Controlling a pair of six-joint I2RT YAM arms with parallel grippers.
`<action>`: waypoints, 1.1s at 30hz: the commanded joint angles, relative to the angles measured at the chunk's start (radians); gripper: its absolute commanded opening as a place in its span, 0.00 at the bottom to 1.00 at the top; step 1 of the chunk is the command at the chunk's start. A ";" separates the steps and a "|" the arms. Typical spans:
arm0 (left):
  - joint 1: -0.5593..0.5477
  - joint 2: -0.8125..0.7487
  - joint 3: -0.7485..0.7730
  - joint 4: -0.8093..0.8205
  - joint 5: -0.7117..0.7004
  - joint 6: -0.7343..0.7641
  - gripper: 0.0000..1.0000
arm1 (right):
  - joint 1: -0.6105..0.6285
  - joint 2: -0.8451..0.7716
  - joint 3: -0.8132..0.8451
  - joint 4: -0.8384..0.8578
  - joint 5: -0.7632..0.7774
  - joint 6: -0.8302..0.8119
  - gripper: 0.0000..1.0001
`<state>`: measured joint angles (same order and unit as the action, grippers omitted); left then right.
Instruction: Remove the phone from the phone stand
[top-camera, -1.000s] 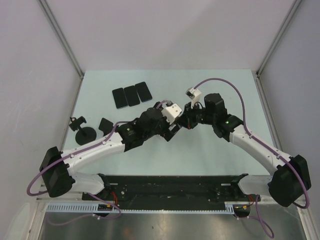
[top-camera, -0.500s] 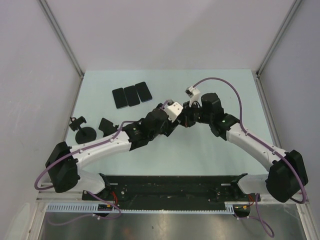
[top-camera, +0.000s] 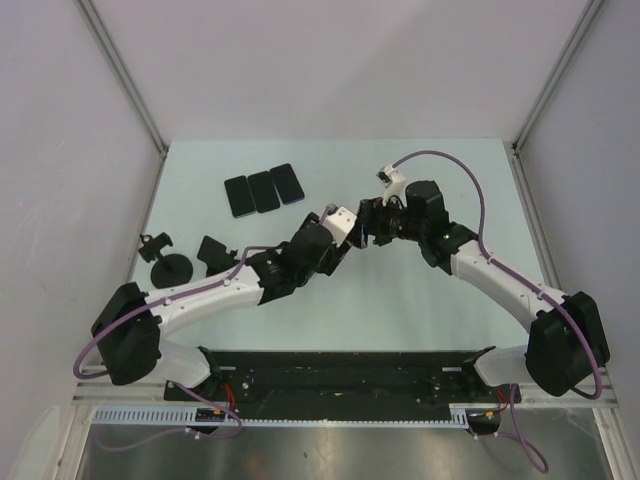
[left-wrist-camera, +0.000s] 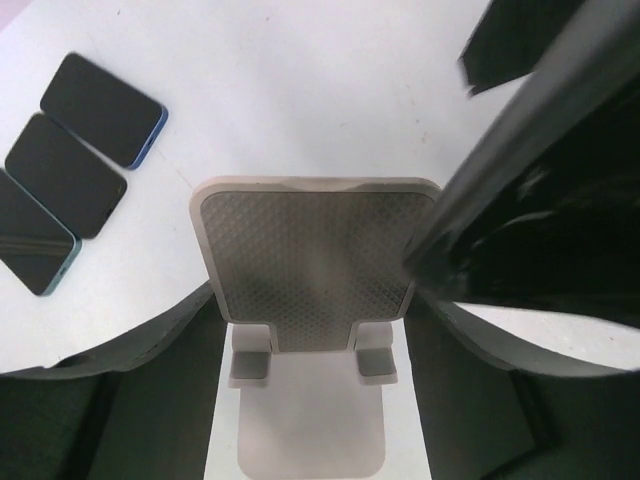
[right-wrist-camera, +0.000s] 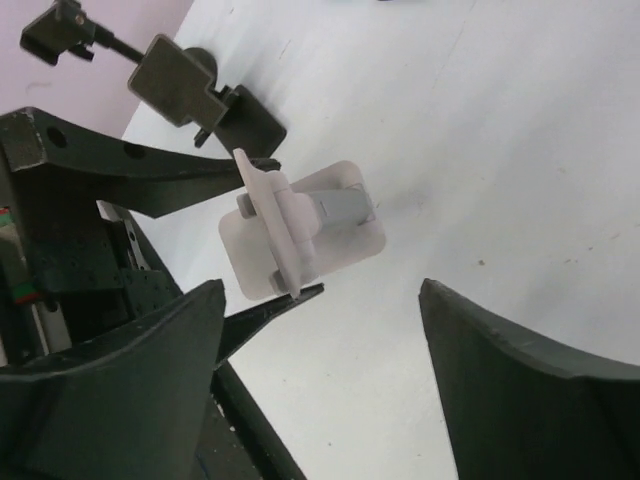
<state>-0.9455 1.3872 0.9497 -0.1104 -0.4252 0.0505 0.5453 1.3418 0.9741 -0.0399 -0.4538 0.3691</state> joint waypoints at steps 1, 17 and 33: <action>0.040 -0.011 -0.060 0.051 -0.087 -0.112 0.04 | -0.018 -0.015 0.043 0.068 -0.049 0.036 0.90; 0.292 -0.082 -0.311 0.031 -0.141 -0.417 0.16 | -0.108 -0.041 0.043 -0.069 0.052 -0.053 1.00; 0.315 -0.255 -0.453 0.031 -0.123 -0.520 0.66 | -0.113 -0.029 0.043 -0.048 0.056 -0.058 1.00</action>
<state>-0.6376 1.1812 0.5156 -0.0475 -0.5549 -0.4458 0.4362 1.3277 0.9768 -0.1085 -0.4110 0.3252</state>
